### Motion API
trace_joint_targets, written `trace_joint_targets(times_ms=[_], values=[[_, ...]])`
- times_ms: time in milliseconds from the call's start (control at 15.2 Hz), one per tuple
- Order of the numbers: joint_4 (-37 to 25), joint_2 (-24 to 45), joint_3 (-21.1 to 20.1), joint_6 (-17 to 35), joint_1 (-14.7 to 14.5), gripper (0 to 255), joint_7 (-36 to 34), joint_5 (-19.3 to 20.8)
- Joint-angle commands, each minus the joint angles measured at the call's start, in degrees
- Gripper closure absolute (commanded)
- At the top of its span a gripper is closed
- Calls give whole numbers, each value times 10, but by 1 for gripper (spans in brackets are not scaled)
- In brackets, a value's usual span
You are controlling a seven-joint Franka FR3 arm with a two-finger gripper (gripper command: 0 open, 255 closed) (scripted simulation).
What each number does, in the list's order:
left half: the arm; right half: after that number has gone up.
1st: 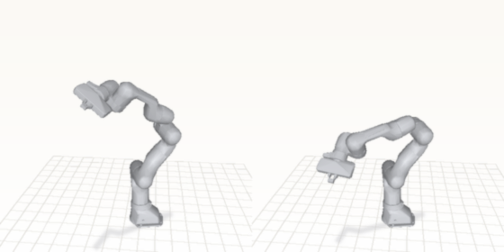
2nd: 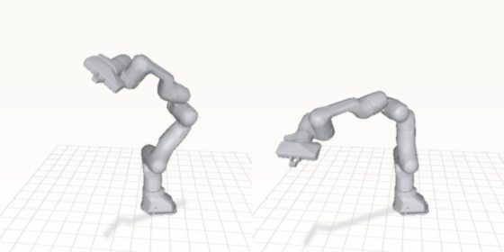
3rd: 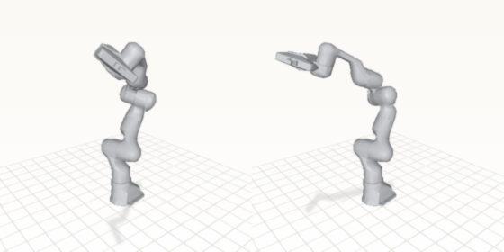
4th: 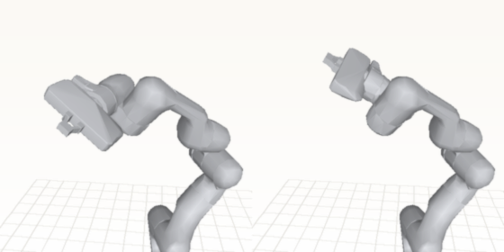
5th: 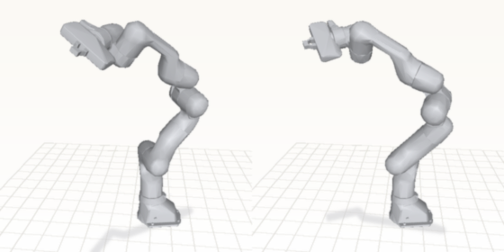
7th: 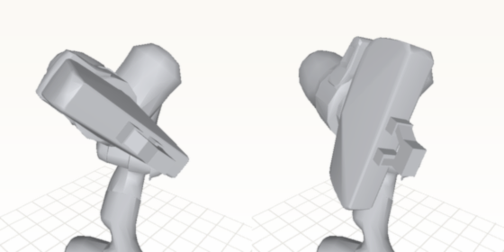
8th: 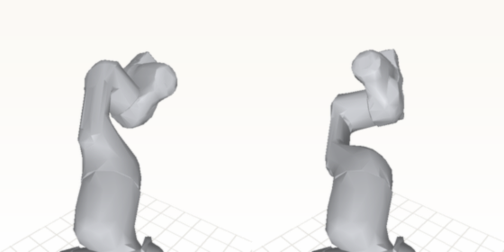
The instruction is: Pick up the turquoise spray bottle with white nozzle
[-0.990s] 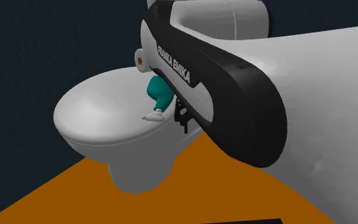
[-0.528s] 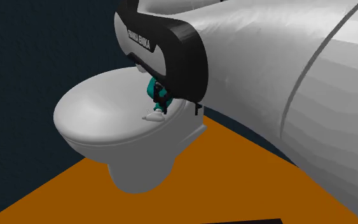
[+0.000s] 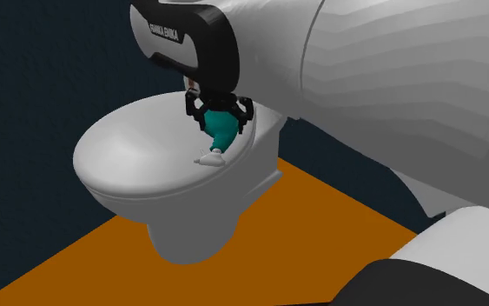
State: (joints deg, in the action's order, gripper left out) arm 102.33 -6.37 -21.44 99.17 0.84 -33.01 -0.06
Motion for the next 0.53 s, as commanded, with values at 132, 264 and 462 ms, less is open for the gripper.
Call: trace_joint_targets(times_ms=[132, 264, 462], values=[[13, 11, -3, 26, -1, 0, -10, 5], [29, 10, -3, 42, -1, 0, -10, 5], [50, 9, -3, 62, -1, 0, -10, 4]])
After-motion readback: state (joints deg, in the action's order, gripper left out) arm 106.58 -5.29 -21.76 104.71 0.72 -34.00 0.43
